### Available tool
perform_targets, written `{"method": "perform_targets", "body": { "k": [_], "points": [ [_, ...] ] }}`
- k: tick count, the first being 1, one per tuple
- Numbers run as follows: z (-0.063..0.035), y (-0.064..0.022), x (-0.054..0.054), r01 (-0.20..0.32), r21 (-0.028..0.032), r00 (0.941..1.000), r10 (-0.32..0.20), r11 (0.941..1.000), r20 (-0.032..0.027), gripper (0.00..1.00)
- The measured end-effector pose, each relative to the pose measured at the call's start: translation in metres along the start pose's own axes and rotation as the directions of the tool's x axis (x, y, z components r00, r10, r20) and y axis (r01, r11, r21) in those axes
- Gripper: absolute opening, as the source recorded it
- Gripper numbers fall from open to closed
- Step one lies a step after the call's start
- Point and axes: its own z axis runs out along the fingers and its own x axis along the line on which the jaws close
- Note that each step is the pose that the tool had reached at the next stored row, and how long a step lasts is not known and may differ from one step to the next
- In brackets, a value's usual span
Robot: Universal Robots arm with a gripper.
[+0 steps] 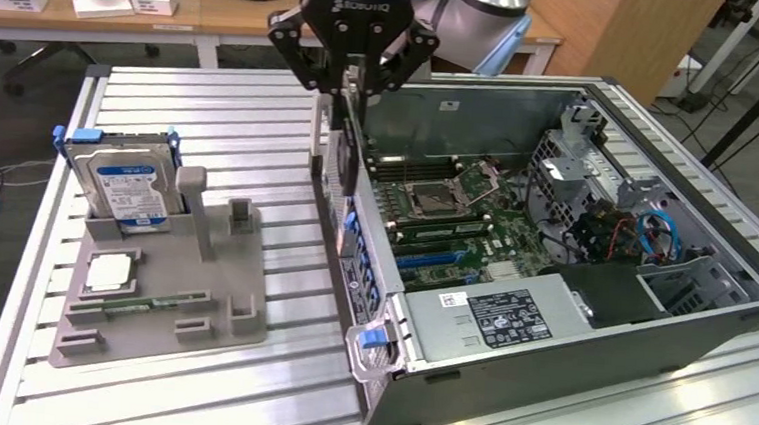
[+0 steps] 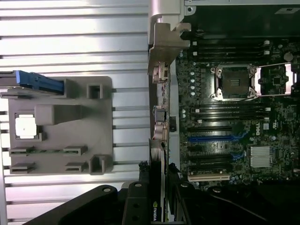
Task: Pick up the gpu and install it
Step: 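Pick up the gpu and move the gpu toward the slot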
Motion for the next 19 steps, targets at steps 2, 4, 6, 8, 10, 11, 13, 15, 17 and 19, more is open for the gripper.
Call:
{"method": "perform_targets", "body": {
  "k": [2,4,6,8,10,11,13,15,17,19],
  "points": [
    [0.0001,0.0003,-0.005,0.000,0.0000,1.0000,0.000,1.0000,-0.0001,0.26],
    [0.0002,0.0005,-0.009,0.000,0.0000,1.0000,0.000,1.0000,-0.0001,0.26],
    [0.0003,0.0008,-0.014,0.000,0.0000,1.0000,0.000,1.0000,0.0000,0.26],
    [0.0004,0.0010,-0.018,0.000,0.0000,1.0000,0.000,1.0000,-0.0001,0.26],
    [0.0004,0.0013,-0.023,0.000,0.0000,1.0000,0.000,1.0000,-0.0001,0.26],
    [0.0005,0.0014,-0.025,0.000,0.0000,1.0000,0.000,1.0000,-0.0001,0.26],
    [0.0005,0.0016,-0.029,0.000,0.0000,1.0000,0.000,1.0000,-0.0002,0.26],
    [0.0006,0.0019,-0.033,0.000,0.0000,1.0000,0.000,1.0000,-0.0002,0.26],
    [0.0007,0.0021,-0.037,0.000,0.0000,1.0000,0.000,1.0000,-0.0002,0.26],
    [0.0007,0.0023,-0.041,0.000,0.0000,1.0000,0.000,1.0000,-0.0002,0.26]
  ]
}}
